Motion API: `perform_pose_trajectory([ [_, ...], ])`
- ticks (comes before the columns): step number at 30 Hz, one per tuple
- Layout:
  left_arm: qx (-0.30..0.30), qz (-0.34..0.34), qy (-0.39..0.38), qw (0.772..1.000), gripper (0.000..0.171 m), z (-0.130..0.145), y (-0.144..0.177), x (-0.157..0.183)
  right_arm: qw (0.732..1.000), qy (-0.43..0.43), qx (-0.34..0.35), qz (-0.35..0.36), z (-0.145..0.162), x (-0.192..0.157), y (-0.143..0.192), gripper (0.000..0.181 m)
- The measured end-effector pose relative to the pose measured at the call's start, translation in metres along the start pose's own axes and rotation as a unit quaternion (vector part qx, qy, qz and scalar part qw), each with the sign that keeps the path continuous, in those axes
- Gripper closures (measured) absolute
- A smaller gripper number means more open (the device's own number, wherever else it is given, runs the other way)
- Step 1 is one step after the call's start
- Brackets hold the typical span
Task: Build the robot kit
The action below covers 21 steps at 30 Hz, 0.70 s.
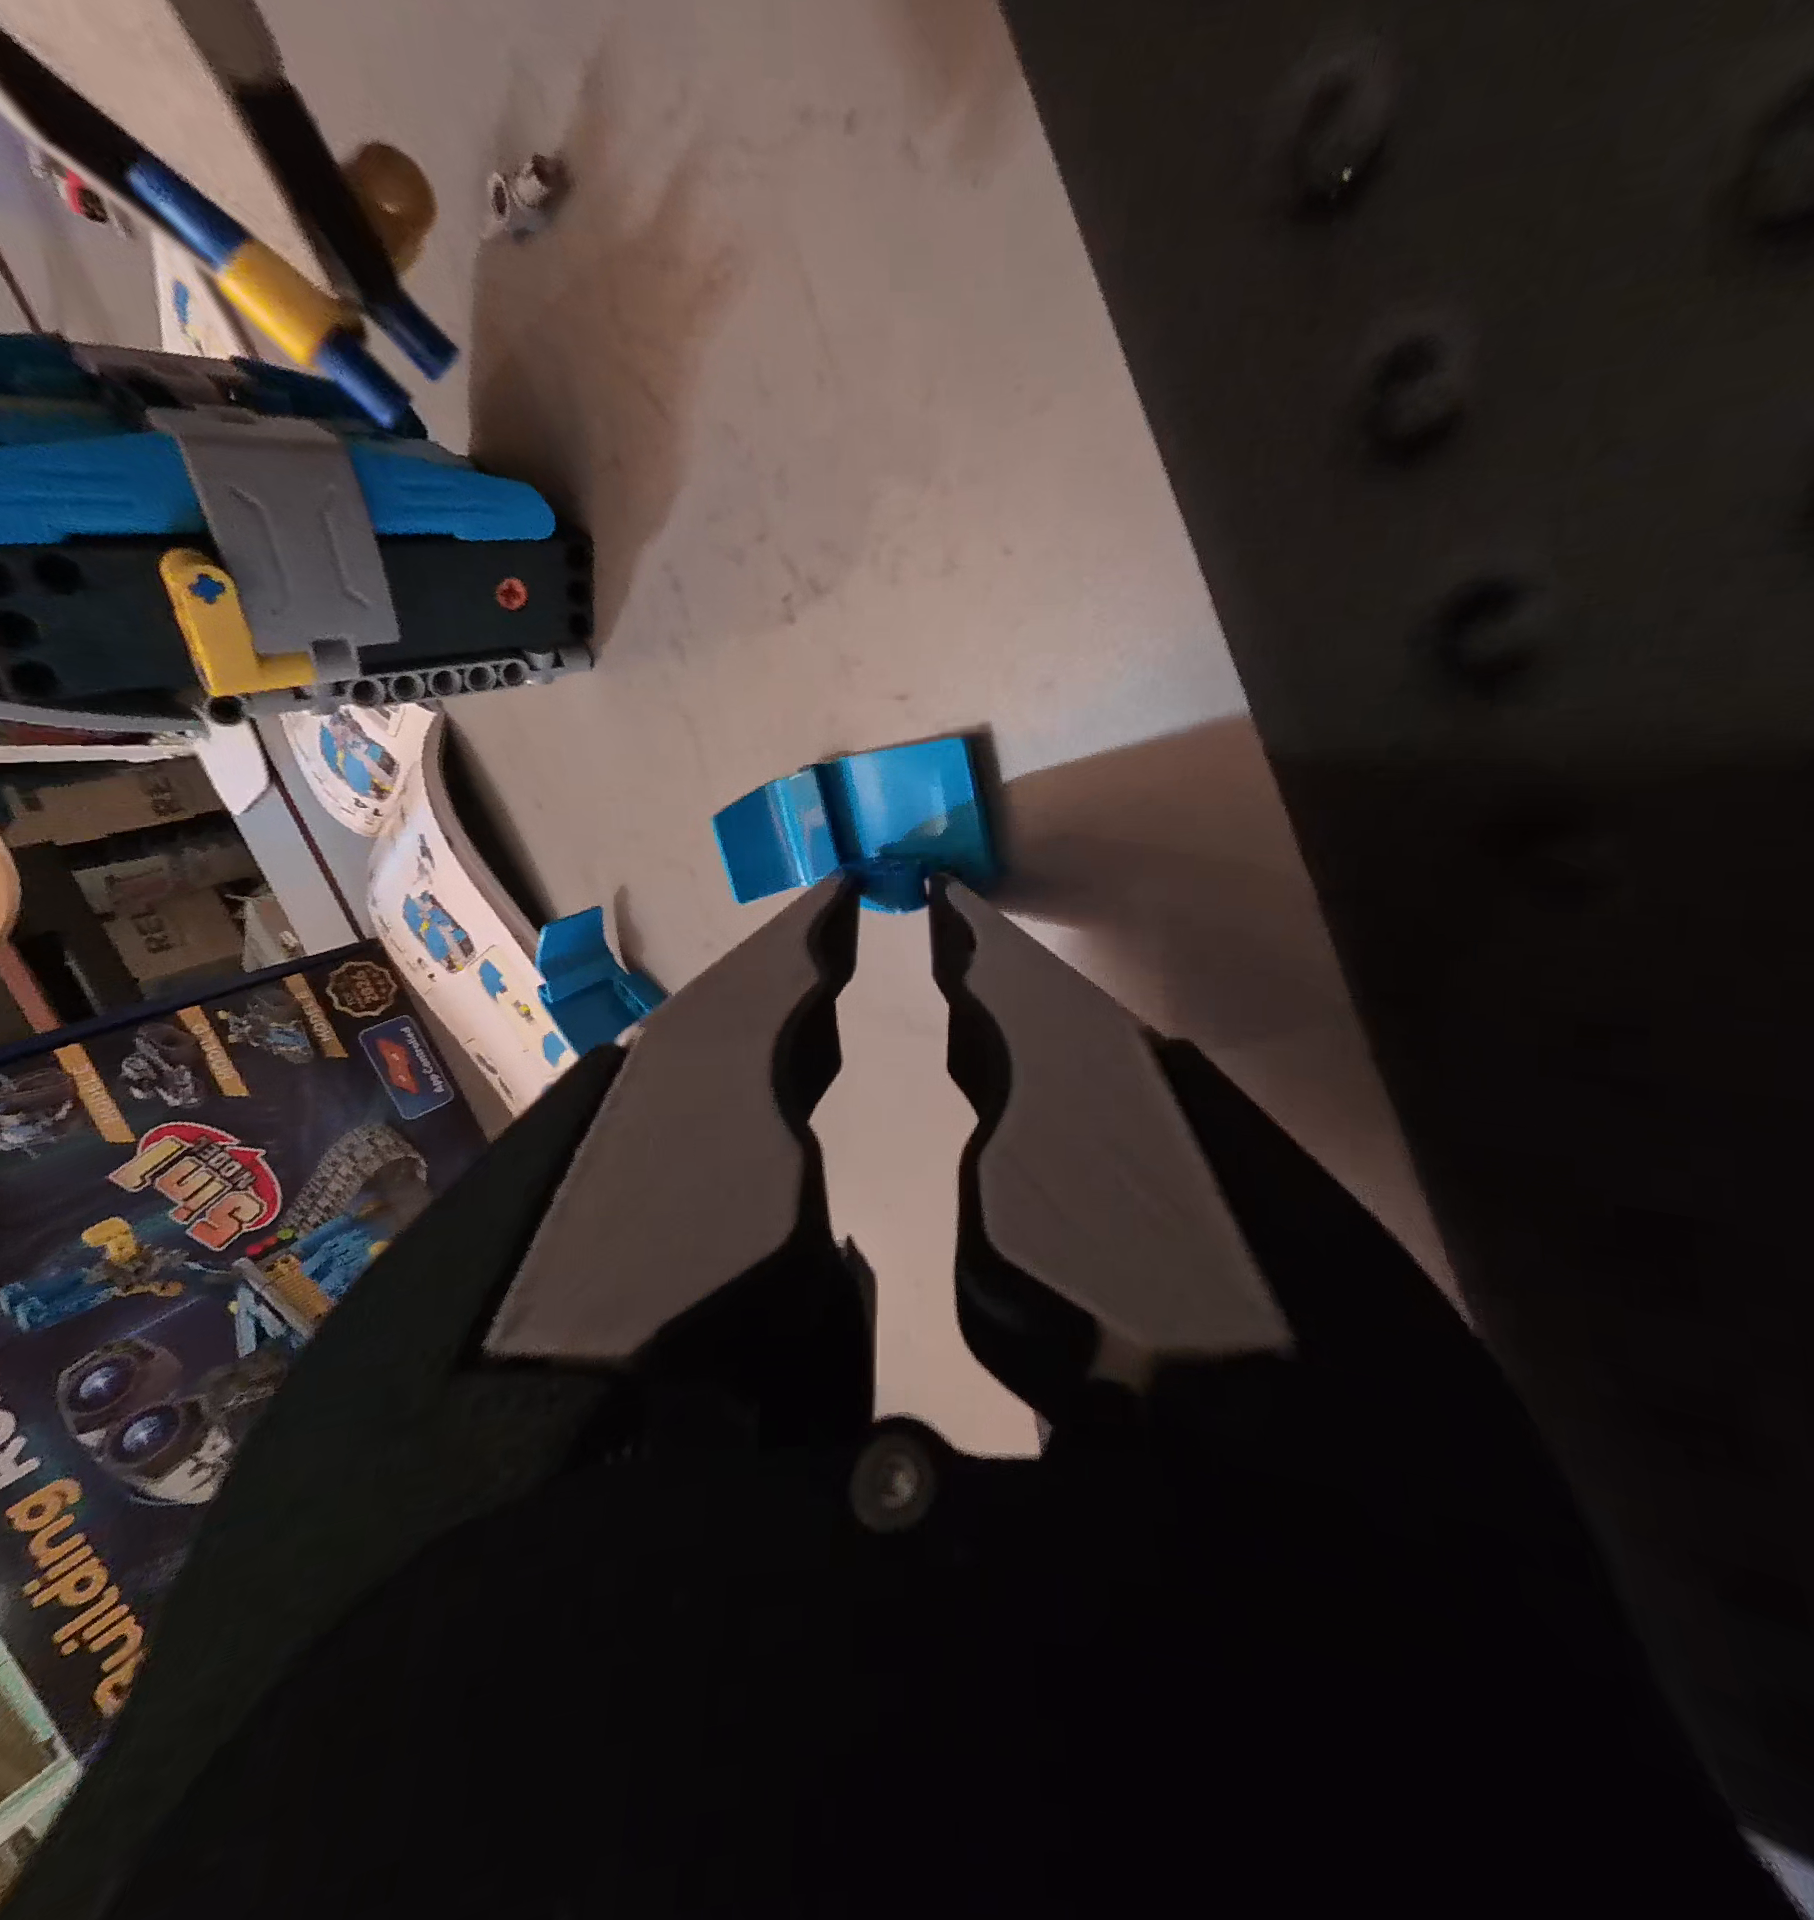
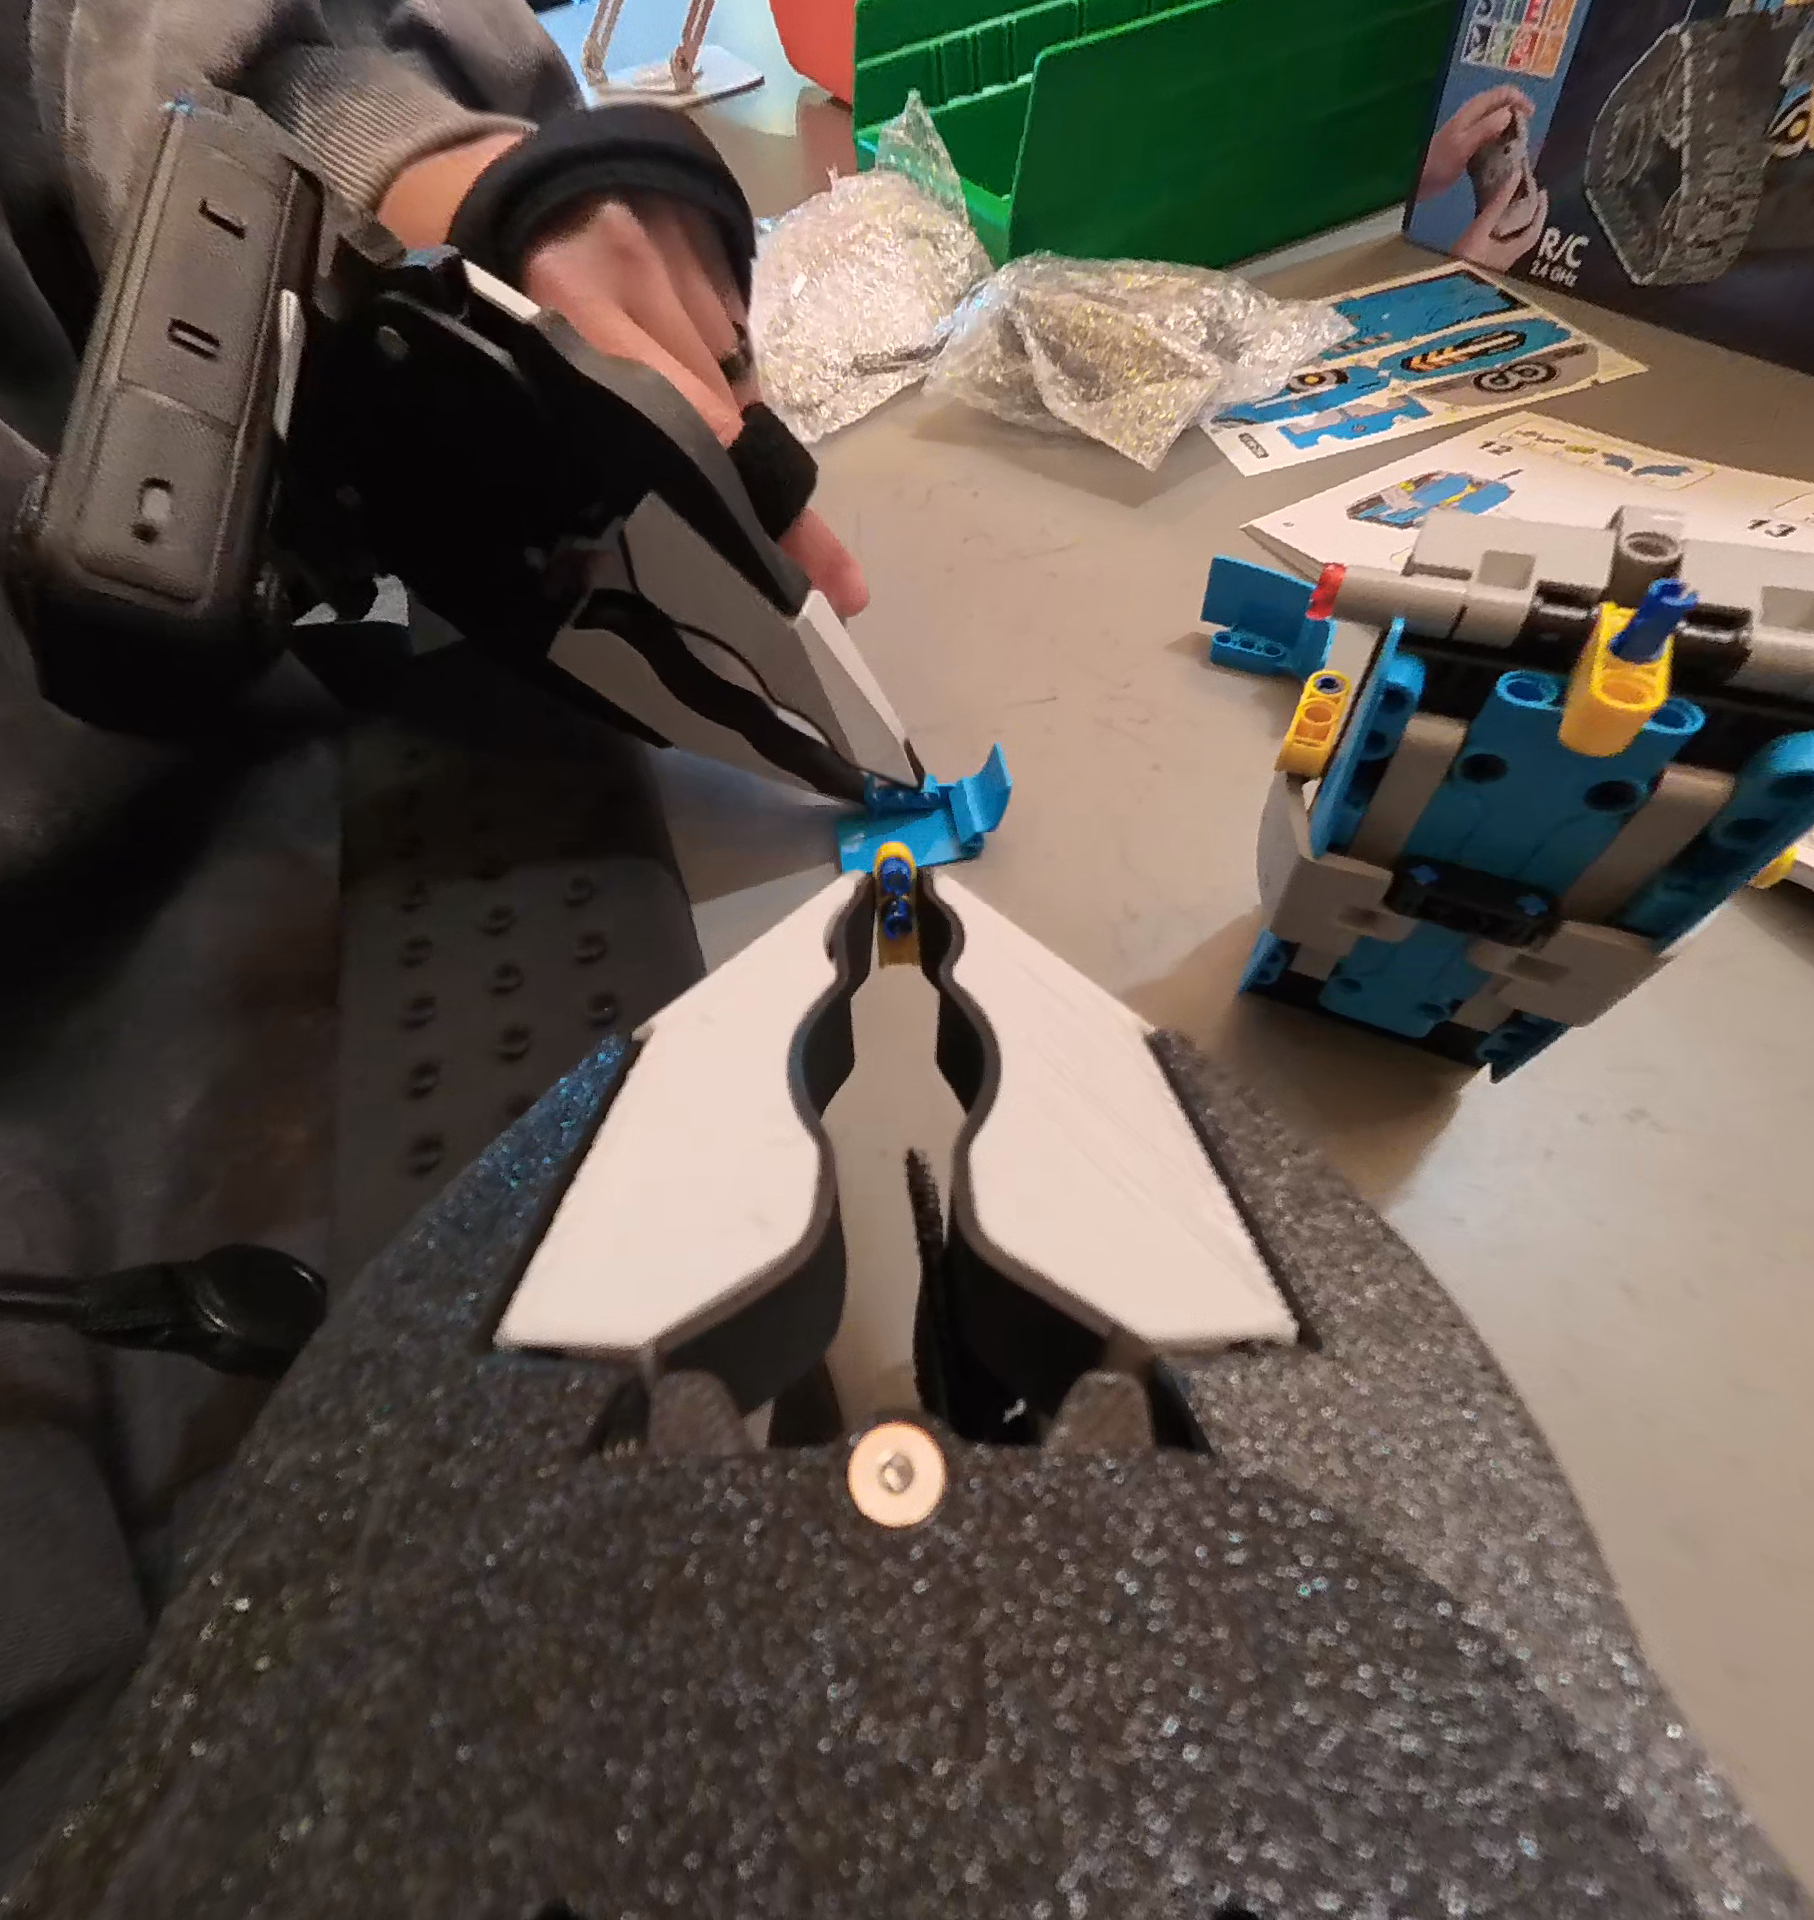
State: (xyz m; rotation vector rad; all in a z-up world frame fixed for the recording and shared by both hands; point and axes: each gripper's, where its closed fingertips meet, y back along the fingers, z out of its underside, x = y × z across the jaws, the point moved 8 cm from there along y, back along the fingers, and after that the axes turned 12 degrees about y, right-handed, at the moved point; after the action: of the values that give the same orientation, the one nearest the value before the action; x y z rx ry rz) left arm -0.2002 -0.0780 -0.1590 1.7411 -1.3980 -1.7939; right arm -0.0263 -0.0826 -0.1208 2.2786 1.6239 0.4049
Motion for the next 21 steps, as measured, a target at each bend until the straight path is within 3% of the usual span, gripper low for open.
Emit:
perform_pose_trajectory([
  [5,0.037,-0.044,0.023,0.998,0.164,-0.001,-0.002,-0.005,0.996,-0.047,-0.07,0.0,0.011,0.008,-0.014,0.174],
  [8,0.105,-0.087,0.097,0.986,0.164,-0.008,0.011,-0.015,0.989,-0.094,-0.114,0.01,0.018,0.015,-0.023,0.174],
  [13,0.191,-0.032,0.25,0.949,0.164,-0.012,0.023,-0.015,0.978,-0.192,-0.065,-0.048,0.01,0.01,-0.035,0.174],
  [16,0.192,-0.023,0.284,0.939,0.163,-0.01,0.017,-0.013,0.984,-0.168,-0.048,-0.026,0.003,0.007,-0.037,0.174],
  [21,0.142,0.039,0.263,0.953,0.161,-0.008,-0.002,0.008,0.988,-0.135,-0.071,-0.017,-0.001,0.002,-0.046,0.174],
])
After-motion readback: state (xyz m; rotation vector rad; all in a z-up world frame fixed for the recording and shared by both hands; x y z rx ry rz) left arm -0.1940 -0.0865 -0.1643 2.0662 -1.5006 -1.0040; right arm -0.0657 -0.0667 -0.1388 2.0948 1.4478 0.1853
